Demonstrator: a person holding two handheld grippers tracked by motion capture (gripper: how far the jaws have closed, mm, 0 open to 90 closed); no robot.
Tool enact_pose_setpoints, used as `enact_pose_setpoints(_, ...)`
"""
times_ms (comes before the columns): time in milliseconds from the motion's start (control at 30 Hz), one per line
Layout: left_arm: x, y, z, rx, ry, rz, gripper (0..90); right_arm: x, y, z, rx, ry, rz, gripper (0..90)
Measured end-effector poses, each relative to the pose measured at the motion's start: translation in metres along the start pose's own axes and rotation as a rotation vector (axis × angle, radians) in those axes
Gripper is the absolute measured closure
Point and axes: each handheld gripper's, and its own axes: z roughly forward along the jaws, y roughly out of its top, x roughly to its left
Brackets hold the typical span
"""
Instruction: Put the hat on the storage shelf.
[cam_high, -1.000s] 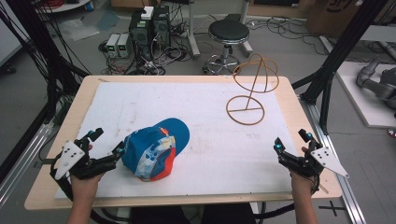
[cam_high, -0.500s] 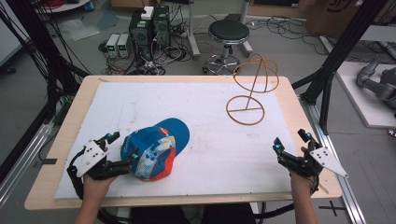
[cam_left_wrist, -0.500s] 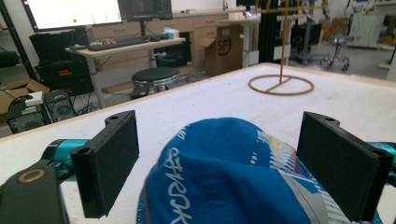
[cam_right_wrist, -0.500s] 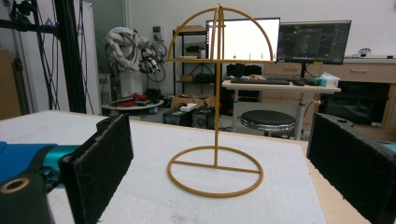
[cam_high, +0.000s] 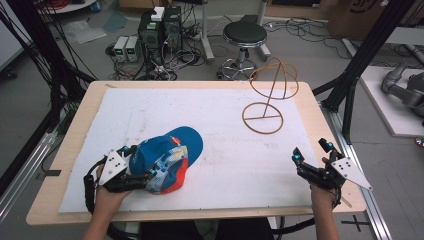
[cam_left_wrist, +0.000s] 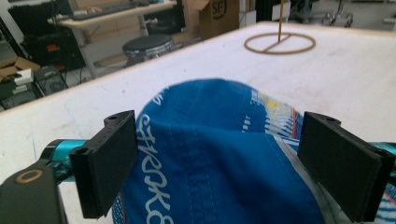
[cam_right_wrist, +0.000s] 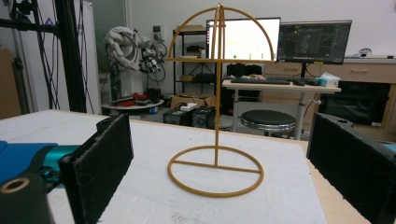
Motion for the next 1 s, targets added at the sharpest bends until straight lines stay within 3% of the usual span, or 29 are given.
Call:
enact_pose_setpoints(167, 0.001, -0.001, 0.003, 0.028, -0.004, -0.009, 15.5, 0.000, 0.000, 0.000, -0.005, -0.002, 0.003, 6.9)
enact_pose_setpoints(267, 0.001, -0.002, 0.005, 0.056, 0.005, -0.006, 25.6, 0.000, 0.000, 0.000, -0.003, -0.005, -0.003, 6.9)
enact_pose_setpoints(300, 0.001, -0.002, 0.006, 0.059, -0.002, -0.013, 34.2, 0.000, 0.000, 0.000, -0.001, -0.006, -0.003, 6.9)
enact_pose_setpoints(467, 0.005, -0.004, 0.009, 0.110, -0.023, -0.037, 43.0, 0.000, 0.000, 0.000, -0.004, -0.005, 0.000, 6.9)
enact_pose_setpoints(667, 0.004, -0.006, 0.014, 0.164, 0.008, -0.040, 57.7, 0.000, 0.000, 0.000, -0.005, -0.004, 0.002, 6.9)
enact_pose_setpoints(833, 0.003, -0.007, 0.017, 0.205, 0.051, -0.027, 75.9, 0.000, 0.000, 0.001, -0.002, -0.005, 0.001, 6.9)
enact_pose_setpoints(1000, 0.001, -0.004, 0.016, 0.196, 0.054, -0.002, 87.7, 0.000, 0.000, 0.001, -0.005, -0.003, 0.001, 6.9)
